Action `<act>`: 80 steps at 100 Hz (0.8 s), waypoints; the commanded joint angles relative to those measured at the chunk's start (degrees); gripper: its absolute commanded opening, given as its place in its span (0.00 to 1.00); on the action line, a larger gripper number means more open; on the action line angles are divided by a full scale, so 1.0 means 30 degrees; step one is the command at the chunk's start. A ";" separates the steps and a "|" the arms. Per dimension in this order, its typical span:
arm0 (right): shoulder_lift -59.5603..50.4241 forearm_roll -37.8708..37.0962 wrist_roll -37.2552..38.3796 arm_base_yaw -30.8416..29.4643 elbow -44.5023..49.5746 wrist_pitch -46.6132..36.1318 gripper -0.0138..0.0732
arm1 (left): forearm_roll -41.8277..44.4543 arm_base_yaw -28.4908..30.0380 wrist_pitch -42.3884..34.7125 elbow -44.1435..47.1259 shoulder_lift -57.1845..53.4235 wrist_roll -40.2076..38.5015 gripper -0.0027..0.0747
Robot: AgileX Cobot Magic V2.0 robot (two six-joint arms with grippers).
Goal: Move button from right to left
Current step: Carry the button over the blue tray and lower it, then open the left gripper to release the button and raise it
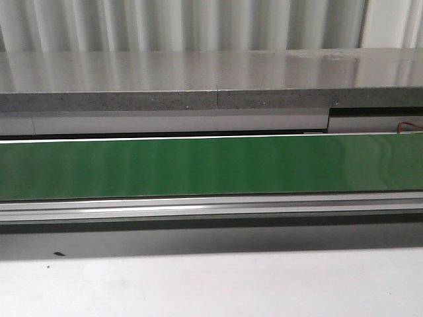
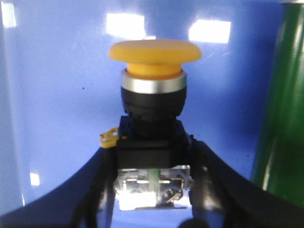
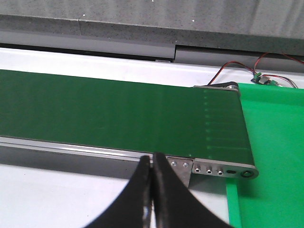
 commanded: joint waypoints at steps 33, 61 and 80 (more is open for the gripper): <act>0.0165 -0.0240 -0.0217 0.0007 -0.0485 -0.1554 0.08 | 0.0200 0.0104 -0.0672 -0.0526 0.1648 0.0043 0.02; 0.0165 -0.0240 -0.0217 0.0007 -0.0485 -0.1554 0.08 | 0.0242 0.0104 -0.0791 -0.0526 0.1727 0.0043 0.57; 0.0165 -0.0240 -0.0217 0.0007 -0.0485 -0.1554 0.08 | 0.0286 0.0061 -0.0720 -0.0564 0.1590 -0.0020 0.67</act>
